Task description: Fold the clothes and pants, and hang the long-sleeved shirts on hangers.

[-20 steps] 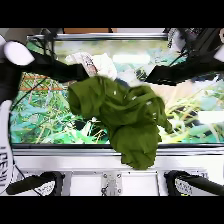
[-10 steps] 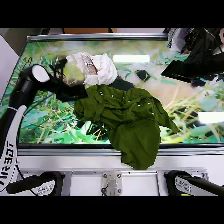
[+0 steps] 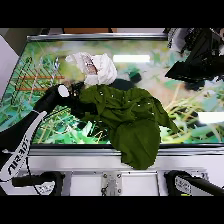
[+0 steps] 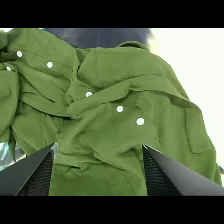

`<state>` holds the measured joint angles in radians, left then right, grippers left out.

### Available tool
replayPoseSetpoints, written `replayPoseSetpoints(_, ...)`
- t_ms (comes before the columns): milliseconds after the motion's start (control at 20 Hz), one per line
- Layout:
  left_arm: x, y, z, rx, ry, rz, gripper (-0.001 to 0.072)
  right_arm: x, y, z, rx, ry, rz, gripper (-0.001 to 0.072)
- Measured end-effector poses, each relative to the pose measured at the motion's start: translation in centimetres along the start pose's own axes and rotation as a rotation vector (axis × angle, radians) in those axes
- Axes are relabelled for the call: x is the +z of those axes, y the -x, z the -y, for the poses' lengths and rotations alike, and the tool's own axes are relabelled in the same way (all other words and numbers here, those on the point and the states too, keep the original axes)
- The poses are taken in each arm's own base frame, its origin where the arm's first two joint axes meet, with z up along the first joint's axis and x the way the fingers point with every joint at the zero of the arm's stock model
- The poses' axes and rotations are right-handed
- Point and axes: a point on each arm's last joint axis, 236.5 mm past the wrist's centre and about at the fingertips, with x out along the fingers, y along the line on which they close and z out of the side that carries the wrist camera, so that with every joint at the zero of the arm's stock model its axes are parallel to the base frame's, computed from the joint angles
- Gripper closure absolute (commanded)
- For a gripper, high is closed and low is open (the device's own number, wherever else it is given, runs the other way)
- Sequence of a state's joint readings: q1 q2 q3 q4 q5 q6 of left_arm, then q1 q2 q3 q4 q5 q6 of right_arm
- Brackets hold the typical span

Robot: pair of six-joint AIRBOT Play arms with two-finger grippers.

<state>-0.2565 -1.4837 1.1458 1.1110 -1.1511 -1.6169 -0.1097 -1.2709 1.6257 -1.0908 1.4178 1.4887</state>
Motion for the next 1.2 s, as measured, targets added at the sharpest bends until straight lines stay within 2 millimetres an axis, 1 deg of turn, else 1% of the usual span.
replayPoseSetpoints(50,-0.2,-0.4,0.6,-0.019,-0.006,-0.011,0.0509,0.0,0.0,0.0,-0.002,0.000,0.000,0.0131)
replayPoseSetpoints(100,-0.4,-0.6,1.0,-0.031,-0.012,-0.018,0.0687,0.0,0.0,0.1,-0.002,0.000,-0.001,0.0132)
replayPoseSetpoints(200,-0.6,-0.7,1.4,-0.049,-0.021,-0.029,0.0690,0.0,0.0,0.0,-0.002,0.001,-0.001,0.0131)
replayPoseSetpoints(250,-0.4,-0.2,1.6,-0.057,-0.029,-0.028,0.0690,0.0,0.0,0.0,-0.002,0.001,-0.001,0.0131)
replayPoseSetpoints(300,0.2,1.1,1.8,-0.069,-0.041,-0.006,0.0690,-0.1,0.0,0.0,-0.002,0.001,-0.003,0.0131)
replayPoseSetpoints(350,1.4,3.3,2.0,-0.082,-0.055,0.041,0.0690,-0.1,0.0,0.0,-0.002,0.001,-0.003,0.0131)
replayPoseSetpoints(400,2.7,5.9,2.2,-0.095,-0.067,0.098,0.0690,-0.1,0.1,0.0,-0.002,0.001,-0.003,0.0132)
replayPoseSetpoints(450,4.3,9.3,2.2,-0.102,-0.077,0.181,0.0690,-0.1,0.1,0.0,0.000,0.001,-0.003,0.0131)
replayPoseSetpoints(550,6.7,16.6,1.6,-0.104,-0.080,0.357,0.0690,-0.1,0.0,-0.3,0.008,0.003,-0.004,0.0131)
replayPoseSetpoints(650,7.5,22.5,0.2,-0.089,-0.061,0.493,0.0690,-0.3,-0.2,-1.1,0.023,0.015,-0.010,0.0131)
replayPoseSetpoints(700,7.5,24.6,-0.6,-0.077,-0.049,0.538,0.0690,-0.4,-0.5,-1.7,0.032,0.027,-0.017,0.0131)
replayPoseSetpoints(750,7.3,26.2,-1.6,-0.065,-0.030,0.569,0.0690,-0.6,-0.8,-2.4,0.042,0.040,-0.025,0.0131)
replayPoseSetpoints(800,7.1,27.3,-2.6,-0.054,-0.013,0.586,0.0690,-0.8,-1.2,-3.1,0.052,0.055,-0.034,0.0131)
replayPoseSetpoints(850,7.0,27.9,-3.4,-0.047,0.005,0.592,0.0690,-1.1,-1.7,-4.1,0.066,0.073,-0.045,0.0131)
replayPoseSetpoints(950,7.0,28.4,-4.8,-0.037,0.036,0.595,0.0690,-1.7,-3.1,-6.3,0.099,0.111,-0.071,0.0128)
replayPoseSetpoints(1100,7.3,27.6,-6.1,-0.036,0.067,0.565,0.0690,-3.4,-6.4,-10.1,0.156,0.178,-0.136,0.0123)
replayPoseSetpoints(1200,7.5,26.7,-6.5,-0.040,0.077,0.535,0.0690,-5.2,-9.1,-13.0,0.198,0.220,-0.191,0.0122)
